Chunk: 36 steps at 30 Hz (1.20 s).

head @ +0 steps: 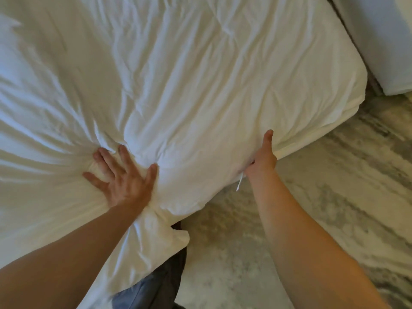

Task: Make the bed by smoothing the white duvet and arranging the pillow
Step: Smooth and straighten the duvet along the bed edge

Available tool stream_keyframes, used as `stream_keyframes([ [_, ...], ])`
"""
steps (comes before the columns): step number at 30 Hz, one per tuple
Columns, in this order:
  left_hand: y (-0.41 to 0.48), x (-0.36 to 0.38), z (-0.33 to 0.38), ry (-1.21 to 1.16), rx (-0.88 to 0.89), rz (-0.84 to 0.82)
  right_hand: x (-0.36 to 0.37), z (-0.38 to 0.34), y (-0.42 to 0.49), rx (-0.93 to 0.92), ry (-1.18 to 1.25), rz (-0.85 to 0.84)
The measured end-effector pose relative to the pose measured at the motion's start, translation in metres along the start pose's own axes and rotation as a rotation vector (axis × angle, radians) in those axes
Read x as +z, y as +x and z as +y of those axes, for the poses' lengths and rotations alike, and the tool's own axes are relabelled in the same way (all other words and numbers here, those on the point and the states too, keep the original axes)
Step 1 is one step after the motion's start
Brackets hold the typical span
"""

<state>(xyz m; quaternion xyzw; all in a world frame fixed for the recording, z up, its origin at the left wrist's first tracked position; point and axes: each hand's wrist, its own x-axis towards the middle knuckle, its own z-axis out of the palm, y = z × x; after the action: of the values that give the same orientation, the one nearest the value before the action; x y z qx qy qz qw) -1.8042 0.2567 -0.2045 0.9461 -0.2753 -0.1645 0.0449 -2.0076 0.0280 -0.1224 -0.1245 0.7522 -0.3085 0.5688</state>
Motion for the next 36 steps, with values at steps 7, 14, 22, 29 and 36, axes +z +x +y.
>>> stream_keyframes([
  [7,0.000,-0.003,0.000,0.055,-0.039,-0.022,0.008,-0.042,0.028,-0.029,-0.055,-0.001],
  [14,-0.008,-0.025,0.007,0.008,-0.092,-0.065,-0.046,-0.026,0.067,-0.265,-0.366,0.149],
  [22,-0.008,-0.034,0.135,-0.199,0.114,-0.096,-0.065,-0.062,0.086,-0.148,-0.174,-0.091],
  [29,0.009,-0.001,0.314,-0.259,0.097,-0.180,-0.083,-0.189,0.179,-0.062,0.139,-0.317],
  [36,0.005,0.033,0.417,-0.280,-0.074,-0.137,-0.093,-0.303,0.268,0.084,0.217,-0.466],
])
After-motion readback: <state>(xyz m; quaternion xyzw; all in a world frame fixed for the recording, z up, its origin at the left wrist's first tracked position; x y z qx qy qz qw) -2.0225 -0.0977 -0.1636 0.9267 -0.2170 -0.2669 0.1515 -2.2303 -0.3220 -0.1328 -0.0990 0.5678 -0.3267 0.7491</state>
